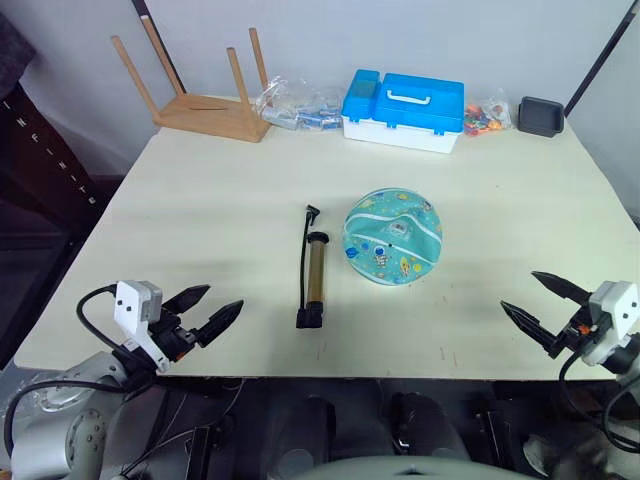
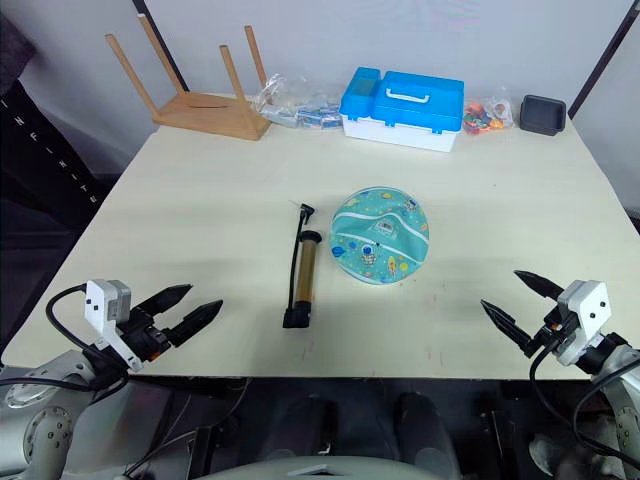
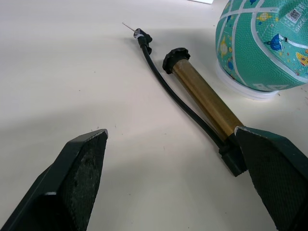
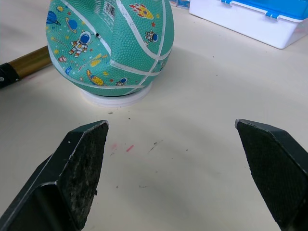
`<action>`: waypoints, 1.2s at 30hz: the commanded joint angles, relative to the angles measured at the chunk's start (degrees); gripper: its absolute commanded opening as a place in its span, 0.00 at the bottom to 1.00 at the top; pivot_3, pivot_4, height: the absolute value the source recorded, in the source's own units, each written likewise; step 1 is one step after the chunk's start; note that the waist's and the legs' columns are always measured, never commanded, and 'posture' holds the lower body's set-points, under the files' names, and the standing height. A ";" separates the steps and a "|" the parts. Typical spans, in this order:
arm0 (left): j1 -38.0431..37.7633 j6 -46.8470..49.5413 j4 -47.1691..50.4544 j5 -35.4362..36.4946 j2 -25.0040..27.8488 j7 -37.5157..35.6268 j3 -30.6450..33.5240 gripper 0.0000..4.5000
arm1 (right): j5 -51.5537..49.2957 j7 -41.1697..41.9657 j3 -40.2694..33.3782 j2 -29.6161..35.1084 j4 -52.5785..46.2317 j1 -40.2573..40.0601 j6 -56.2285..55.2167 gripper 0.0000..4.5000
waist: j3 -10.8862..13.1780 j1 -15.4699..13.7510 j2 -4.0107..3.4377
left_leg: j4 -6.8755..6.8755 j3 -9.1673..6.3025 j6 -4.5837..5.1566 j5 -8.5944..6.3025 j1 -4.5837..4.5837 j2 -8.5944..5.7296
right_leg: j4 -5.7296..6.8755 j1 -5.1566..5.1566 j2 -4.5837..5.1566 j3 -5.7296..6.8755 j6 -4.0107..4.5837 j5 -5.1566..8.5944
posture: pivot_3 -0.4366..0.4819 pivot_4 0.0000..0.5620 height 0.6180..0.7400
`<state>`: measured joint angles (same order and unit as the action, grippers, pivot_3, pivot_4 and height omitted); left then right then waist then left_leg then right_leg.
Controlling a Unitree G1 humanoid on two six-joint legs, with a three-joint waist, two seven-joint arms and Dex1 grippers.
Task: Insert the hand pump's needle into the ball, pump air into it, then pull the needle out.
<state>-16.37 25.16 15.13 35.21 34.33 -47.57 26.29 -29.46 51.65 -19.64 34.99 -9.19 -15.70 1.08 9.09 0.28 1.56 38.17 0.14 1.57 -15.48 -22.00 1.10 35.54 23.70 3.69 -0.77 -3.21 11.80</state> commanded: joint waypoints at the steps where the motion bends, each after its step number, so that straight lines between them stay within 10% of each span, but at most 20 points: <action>1: -0.22 1.08 3.32 1.48 0.98 0.53 0.67 1.00 | -0.89 0.88 -0.94 -0.28 -0.59 1.18 -1.24 0.99 | 0.00 0.01 0.00 | 0.00 0.00 0.00 0.00 0.00 0.00 | 0.00 0.00 0.00 0.00 0.00 0.00 | 0.48 0.27 1.00; 11: 2.38 7.66 12.35 0.79 6.47 5.36 -0.77 1.00 | -6.21 12.17 2.72 3.41 -3.50 10.63 0.48 0.99 | 0.09 0.10 -0.07 | 0.00 0.02 0.00 0.00 0.01 0.04 | 0.01 0.00 -0.05 0.02 0.00 -0.01 | 0.48 0.27 1.00; 18: 16.06 30.21 13.43 7.83 12.38 14.88 -4.43 1.00 | -10.94 17.16 1.48 8.24 -10.70 10.04 5.06 0.99 | 0.15 -1.11 -0.03 | 0.00 -0.01 0.01 0.00 0.00 0.01 | 0.01 -0.03 -0.07 0.05 0.01 -0.01 | 0.48 0.27 1.00; 25: 43.59 58.98 -3.20 8.77 15.08 20.49 -15.19 1.00 | -16.02 11.21 -3.38 9.38 -20.85 6.25 10.58 0.99 | 0.35 -0.83 0.19 | 0.11 -0.24 0.02 0.01 -0.05 -0.22 | 0.09 -0.12 -0.16 0.15 -0.01 -0.01 | 0.48 0.27 1.00; 36: 64.77 56.89 -29.99 -3.90 10.06 18.96 -32.79 1.00 | -17.14 4.51 -6.65 7.77 -29.60 1.49 12.45 0.99 | 0.49 -1.15 0.47 | 0.09 -0.39 0.01 0.01 -0.09 -0.53 | 0.13 -0.12 -0.11 0.09 0.05 -0.05 | 0.48 0.27 1.00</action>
<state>46.77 84.02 -13.31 32.89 44.68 -27.46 -5.27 -45.47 56.91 -24.28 42.94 -36.52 -13.90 13.62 9.57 -0.87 2.03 38.28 -0.26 1.58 -15.46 -22.13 0.56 35.67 23.60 3.59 -0.68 -3.15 11.74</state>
